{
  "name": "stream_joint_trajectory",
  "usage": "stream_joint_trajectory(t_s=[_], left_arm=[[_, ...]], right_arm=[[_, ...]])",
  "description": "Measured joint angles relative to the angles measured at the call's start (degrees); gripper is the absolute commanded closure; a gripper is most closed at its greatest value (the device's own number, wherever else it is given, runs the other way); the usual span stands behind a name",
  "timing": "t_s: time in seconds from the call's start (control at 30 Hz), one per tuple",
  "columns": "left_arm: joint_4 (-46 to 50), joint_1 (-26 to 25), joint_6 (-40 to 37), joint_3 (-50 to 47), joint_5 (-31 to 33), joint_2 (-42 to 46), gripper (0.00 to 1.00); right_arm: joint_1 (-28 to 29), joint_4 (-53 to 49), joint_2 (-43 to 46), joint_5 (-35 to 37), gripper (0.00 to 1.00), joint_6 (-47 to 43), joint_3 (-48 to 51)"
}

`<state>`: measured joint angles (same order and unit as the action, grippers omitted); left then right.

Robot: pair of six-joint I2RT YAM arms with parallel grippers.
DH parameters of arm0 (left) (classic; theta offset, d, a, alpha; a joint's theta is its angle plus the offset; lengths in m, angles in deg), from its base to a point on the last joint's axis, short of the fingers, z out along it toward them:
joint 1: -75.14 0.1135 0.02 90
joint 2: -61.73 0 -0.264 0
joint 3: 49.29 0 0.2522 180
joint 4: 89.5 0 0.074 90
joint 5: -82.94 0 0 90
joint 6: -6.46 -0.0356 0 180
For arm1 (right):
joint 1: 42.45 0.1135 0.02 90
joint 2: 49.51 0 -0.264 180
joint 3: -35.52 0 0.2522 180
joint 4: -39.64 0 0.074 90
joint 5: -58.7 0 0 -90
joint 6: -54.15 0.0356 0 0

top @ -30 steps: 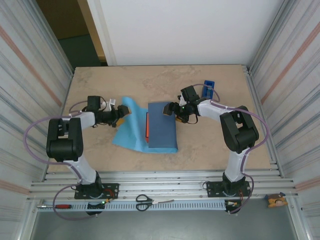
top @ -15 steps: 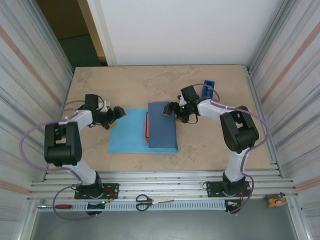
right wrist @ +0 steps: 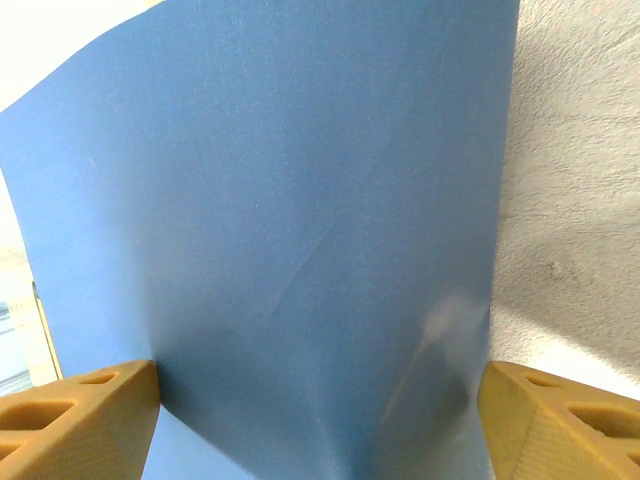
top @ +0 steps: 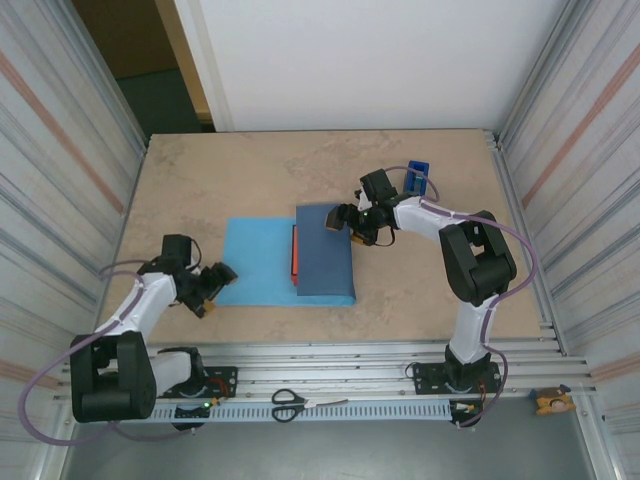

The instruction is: Wrap the gift box in paper

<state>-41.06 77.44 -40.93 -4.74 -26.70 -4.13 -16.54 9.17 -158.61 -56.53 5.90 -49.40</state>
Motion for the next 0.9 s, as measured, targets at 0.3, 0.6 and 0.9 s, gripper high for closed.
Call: stream_joint_trajectory(t_s=[0.3, 0.6, 0.9], left_arm=[[-1.9, 0.0, 0.7, -1.4, -1.8, -0.7, 0.17], [-1.9, 0.4, 0.5, -1.1, -2.0, -2.7, 0.26], [-7.0, 0.6, -0.3, -1.0, -3.3, -3.4, 0.36]], right_arm=[[0.0, 0.0, 0.0, 0.0, 0.19, 0.0, 0.0], [0.1, 0.1, 0.0, 0.1, 0.19, 0.0, 0.0], [0.1, 0.1, 0.0, 0.1, 0.19, 0.0, 0.0]])
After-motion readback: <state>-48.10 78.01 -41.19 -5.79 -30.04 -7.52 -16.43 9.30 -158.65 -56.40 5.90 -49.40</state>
